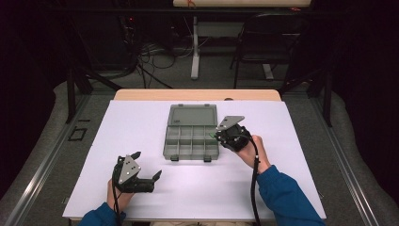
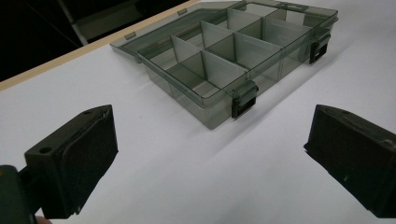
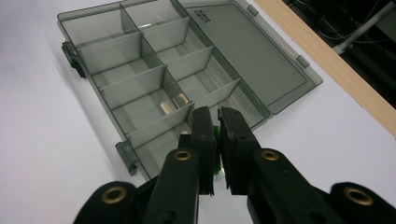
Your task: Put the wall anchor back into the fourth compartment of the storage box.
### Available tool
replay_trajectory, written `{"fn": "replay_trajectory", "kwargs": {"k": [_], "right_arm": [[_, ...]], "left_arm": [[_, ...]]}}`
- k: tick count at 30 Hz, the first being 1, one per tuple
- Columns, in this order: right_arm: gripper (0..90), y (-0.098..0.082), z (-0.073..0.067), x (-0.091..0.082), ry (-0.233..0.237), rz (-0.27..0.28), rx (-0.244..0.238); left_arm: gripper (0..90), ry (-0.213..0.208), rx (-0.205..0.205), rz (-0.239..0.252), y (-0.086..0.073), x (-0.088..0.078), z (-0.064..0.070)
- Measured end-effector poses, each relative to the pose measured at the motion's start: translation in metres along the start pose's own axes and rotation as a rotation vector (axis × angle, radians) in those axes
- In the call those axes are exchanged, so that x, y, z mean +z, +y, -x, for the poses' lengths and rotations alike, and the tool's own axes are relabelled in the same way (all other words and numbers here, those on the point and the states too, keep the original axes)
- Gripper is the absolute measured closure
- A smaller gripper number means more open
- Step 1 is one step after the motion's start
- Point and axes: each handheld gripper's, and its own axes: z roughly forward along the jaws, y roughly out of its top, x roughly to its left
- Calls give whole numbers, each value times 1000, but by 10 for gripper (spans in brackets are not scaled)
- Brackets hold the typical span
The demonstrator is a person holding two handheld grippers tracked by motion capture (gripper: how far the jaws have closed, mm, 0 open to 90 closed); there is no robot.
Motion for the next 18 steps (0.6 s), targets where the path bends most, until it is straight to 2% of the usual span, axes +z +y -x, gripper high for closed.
{"fn": "replay_trajectory", "kwargs": {"k": [18], "right_arm": [[847, 13, 16, 16, -1, -34, 12]], "left_arm": [[15, 0, 0, 1, 0, -1, 0]]}}
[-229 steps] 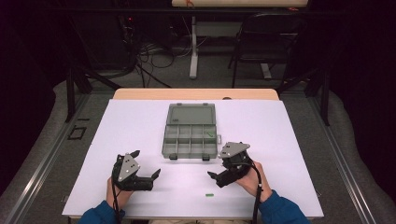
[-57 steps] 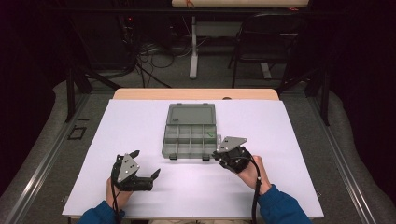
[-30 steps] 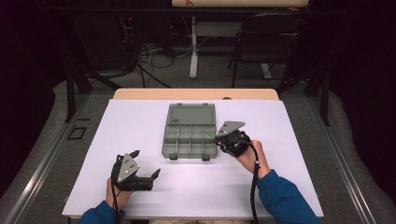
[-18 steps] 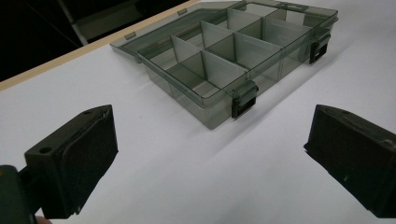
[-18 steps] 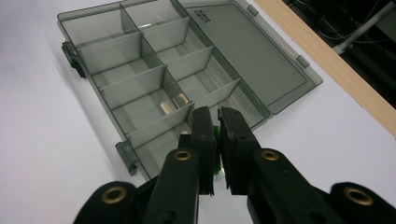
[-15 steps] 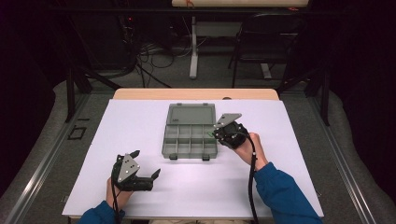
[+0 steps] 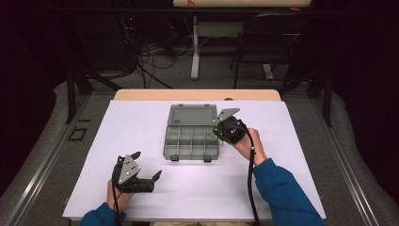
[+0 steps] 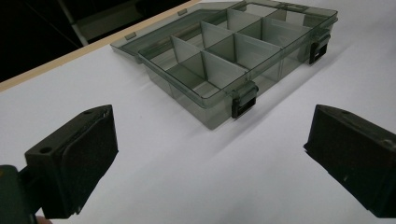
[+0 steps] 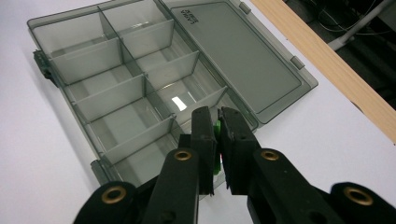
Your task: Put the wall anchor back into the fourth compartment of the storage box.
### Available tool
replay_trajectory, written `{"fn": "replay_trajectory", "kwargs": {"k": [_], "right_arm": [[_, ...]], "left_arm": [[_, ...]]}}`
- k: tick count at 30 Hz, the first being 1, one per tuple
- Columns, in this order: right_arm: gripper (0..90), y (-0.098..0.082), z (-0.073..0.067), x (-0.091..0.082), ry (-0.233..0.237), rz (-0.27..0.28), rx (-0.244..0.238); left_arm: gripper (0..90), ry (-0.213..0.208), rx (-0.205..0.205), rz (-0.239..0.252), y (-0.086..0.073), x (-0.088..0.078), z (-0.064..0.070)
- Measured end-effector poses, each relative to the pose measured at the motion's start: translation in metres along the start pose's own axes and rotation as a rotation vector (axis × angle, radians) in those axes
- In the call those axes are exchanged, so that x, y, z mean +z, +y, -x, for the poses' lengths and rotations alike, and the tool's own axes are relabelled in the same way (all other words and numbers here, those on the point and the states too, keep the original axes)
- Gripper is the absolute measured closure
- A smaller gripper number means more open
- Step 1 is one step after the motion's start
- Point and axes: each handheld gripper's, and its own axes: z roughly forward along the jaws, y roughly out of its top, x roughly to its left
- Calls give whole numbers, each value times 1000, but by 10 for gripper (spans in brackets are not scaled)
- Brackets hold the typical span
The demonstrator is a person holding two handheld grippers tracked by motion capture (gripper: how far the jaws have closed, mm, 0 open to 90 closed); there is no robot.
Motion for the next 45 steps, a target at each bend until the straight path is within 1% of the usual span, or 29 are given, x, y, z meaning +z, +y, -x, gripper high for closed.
{"fn": "replay_trajectory", "kwargs": {"k": [5, 11, 12, 23, 25, 28, 29, 30, 31, 33, 34, 35, 38, 41, 45], "right_arm": [[847, 1, 5, 5, -5, -11, 8], [847, 4, 9, 11, -17, -36, 4], [847, 4, 10, 12, -19, -34, 3], [847, 9, 15, 26, -18, -58, 13], [847, 9, 17, 30, -15, -73, 9], [847, 8, 18, 35, -12, -73, 20], [847, 8, 19, 37, -9, -81, 17], [847, 8, 19, 39, -8, -82, 27], [847, 8, 19, 40, -5, -82, 21], [847, 8, 19, 43, 1, -93, 22], [846, 8, 18, 44, 0, -93, 31], [846, 8, 18, 47, 5, -92, 17], [845, 8, 16, 51, 12, -94, 20], [845, 8, 16, 56, 20, -110, 20], [841, 7, 15, 64, 30, -126, 35]], "left_arm": [[15, -1, 0, -2, 0, 0, 0], [15, 0, 2, 0, 0, 0, 0], [15, -1, 0, 0, 0, 0, 0], [15, -1, 1, 2, 0, 0, 0], [15, -2, 1, 3, 0, 0, 0], [15, -1, 2, 4, 0, 0, 0], [15, -3, 0, 3, 0, 0, 0], [15, -2, 1, 3, 0, 0, 0], [15, -3, 0, 3, 0, 0, 0], [15, -2, 0, 2, 0, 0, 0], [15, -3, 0, 3, 0, 0, 0], [15, -3, -1, 3, 0, 0, 0], [15, -2, 0, 2, 0, 0, 0], [15, -2, 2, 3, 0, 0, 0], [15, -2, 3, 4, 0, 0, -1]]}}
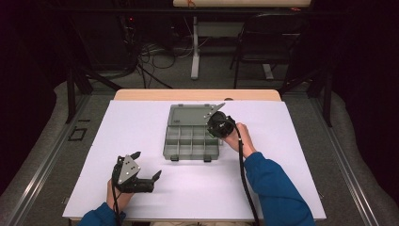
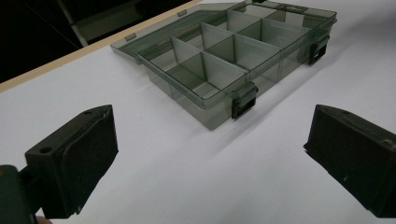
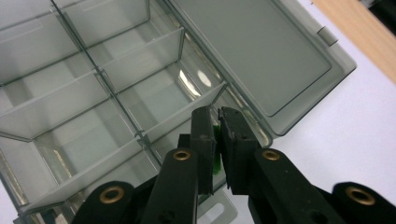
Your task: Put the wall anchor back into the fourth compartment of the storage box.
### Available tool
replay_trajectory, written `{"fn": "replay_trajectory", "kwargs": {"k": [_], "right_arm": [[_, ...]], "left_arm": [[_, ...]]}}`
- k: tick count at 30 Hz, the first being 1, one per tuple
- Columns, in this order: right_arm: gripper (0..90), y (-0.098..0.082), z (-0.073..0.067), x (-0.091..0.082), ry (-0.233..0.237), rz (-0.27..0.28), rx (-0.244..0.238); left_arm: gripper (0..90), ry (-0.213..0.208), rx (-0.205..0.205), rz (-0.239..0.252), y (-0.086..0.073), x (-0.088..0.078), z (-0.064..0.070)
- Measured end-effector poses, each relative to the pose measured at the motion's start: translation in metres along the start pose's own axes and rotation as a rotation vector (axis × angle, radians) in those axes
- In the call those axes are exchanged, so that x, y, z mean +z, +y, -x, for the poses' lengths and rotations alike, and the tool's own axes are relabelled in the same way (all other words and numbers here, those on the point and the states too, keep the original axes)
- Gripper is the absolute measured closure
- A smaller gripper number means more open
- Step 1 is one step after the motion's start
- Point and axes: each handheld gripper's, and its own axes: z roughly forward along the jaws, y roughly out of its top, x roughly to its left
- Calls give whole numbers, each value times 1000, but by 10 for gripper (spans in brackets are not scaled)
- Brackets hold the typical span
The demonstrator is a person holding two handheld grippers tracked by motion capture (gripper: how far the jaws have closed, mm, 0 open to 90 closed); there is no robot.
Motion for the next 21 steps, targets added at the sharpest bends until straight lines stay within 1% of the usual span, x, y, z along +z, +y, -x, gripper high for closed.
{"fn": "replay_trajectory", "kwargs": {"k": [1, 2, 3, 5, 6, 7, 9, 11, 12, 13, 15, 16, 18, 19, 21], "right_arm": [[839, 0, -1, 1, 2, -3, 12], [822, -1, 0, 3, 3, -5, 14], [795, -1, 0, 4, 7, -8, 28], [711, -2, 0, 4, 8, -3, 39], [691, -2, 0, 4, 12, 3, 47], [653, -3, 1, 2, 17, 9, 50], [544, -5, 1, -2, 15, 33, 72], [446, -8, 2, -7, 28, 49, 87], [370, -11, 1, -10, 30, 72, 103], [336, -13, 1, -12, 33, 75, 115], [239, -17, 1, -18, 38, 105, 116], [212, -20, 1, -21, 47, 119, 118], [146, -25, 1, -27, 45, 156, 127], [140, -27, 0, -30, 38, 174, 129], [105, -32, -1, -36, 39, 205, 132]], "left_arm": [[15, -1, 0, 0, 0, 0, 0], [15, 0, 0, 0, 0, 0, 0], [15, 0, 0, 0, 0, 0, 0], [15, 0, 1, 0, 0, -1, 0], [15, 2, -3, 1, 0, -1, 0], [15, 3, -3, 1, 0, -1, 0], [15, 3, -3, 0, 0, -1, 0], [15, 3, -2, 0, 0, -1, 0], [15, 3, -3, 0, 0, -1, 0], [15, 2, -3, 0, 0, -1, 0], [15, 4, -2, -1, 0, 0, 0], [15, 3, -1, -1, 0, 0, 0], [15, 3, -4, -3, 0, 0, 0], [15, 3, -3, -4, 0, 1, 0], [15, 3, -2, -5, 0, 1, 0]]}}
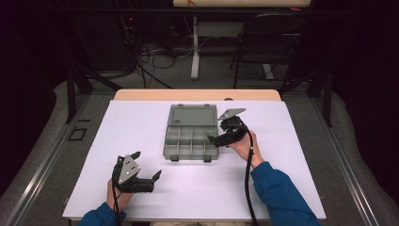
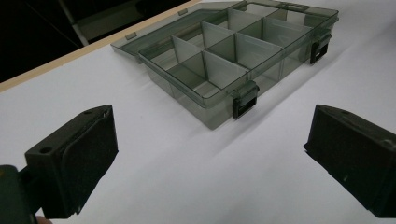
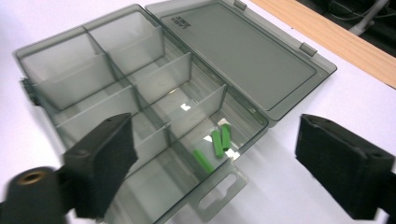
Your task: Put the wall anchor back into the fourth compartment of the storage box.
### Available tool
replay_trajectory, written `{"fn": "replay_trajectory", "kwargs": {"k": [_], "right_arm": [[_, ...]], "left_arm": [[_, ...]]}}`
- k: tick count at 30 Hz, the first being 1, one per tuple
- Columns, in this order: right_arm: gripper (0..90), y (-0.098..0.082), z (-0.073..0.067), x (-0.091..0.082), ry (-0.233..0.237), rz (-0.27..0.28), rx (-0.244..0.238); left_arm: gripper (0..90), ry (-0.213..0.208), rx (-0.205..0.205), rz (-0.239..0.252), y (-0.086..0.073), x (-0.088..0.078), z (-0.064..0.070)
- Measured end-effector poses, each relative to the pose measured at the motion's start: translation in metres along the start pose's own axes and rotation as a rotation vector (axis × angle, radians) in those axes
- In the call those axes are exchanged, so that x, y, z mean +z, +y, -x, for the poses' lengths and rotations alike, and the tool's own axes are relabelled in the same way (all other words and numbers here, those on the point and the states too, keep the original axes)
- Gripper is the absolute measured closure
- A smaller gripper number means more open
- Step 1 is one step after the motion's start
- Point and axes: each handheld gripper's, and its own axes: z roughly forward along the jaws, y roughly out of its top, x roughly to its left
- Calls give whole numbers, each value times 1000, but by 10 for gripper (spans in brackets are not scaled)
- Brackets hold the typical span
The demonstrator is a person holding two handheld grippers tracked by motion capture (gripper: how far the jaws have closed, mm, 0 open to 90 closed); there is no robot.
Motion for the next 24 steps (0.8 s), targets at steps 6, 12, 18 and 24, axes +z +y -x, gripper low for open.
{"fn": "replay_trajectory", "kwargs": {"k": [6, 12, 18, 24], "right_arm": [[51, -13, -4, -15, 7, 54, 1], [27, -30, -8, -27, 1, 61, -4], [21, -46, -10, -38, -7, 70, 2], [10, -64, -14, -44, -14, 74, 14]], "left_arm": [[15, 2, 0, 0, 0, 0, 0], [15, 4, -2, -1, 0, 0, 0], [15, 5, 1, 0, 0, -1, 0], [15, 7, 0, -2, 0, -1, 0]]}}
